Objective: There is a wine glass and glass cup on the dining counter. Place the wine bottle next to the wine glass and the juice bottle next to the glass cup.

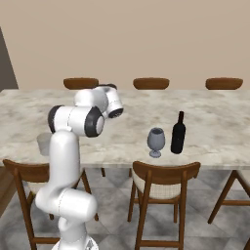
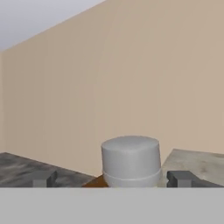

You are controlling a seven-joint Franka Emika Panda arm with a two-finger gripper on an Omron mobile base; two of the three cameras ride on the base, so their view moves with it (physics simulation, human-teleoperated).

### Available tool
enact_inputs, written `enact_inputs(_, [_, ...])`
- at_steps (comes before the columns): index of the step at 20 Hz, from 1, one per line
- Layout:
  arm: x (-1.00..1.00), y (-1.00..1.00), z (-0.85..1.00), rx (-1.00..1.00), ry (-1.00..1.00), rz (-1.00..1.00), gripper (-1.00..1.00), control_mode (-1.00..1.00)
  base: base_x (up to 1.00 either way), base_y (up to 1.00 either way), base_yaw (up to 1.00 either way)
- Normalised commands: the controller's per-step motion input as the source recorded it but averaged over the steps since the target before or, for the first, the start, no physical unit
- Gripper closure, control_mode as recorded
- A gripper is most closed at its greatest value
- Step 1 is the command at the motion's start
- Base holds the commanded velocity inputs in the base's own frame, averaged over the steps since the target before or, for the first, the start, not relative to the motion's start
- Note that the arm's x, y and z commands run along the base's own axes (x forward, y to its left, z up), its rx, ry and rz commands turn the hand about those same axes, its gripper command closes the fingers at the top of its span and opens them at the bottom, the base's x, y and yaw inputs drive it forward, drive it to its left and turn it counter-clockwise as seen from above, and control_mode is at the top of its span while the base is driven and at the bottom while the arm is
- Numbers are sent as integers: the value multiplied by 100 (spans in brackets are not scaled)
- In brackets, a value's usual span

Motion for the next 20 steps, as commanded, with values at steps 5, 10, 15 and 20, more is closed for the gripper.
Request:
enact_inputs(5, [21,-12,0,0,0,0,-100,-100,0,0,0])
enact_inputs(10, [7,-15,2,0,-1,-1,-100,-100,0,0,0])
enact_inputs(15, [-13,-12,9,-4,0,-14,-100,-100,0,0,0])
enact_inputs(20, [-19,-8,14,-11,0,-25,-100,-100,0,0,0])
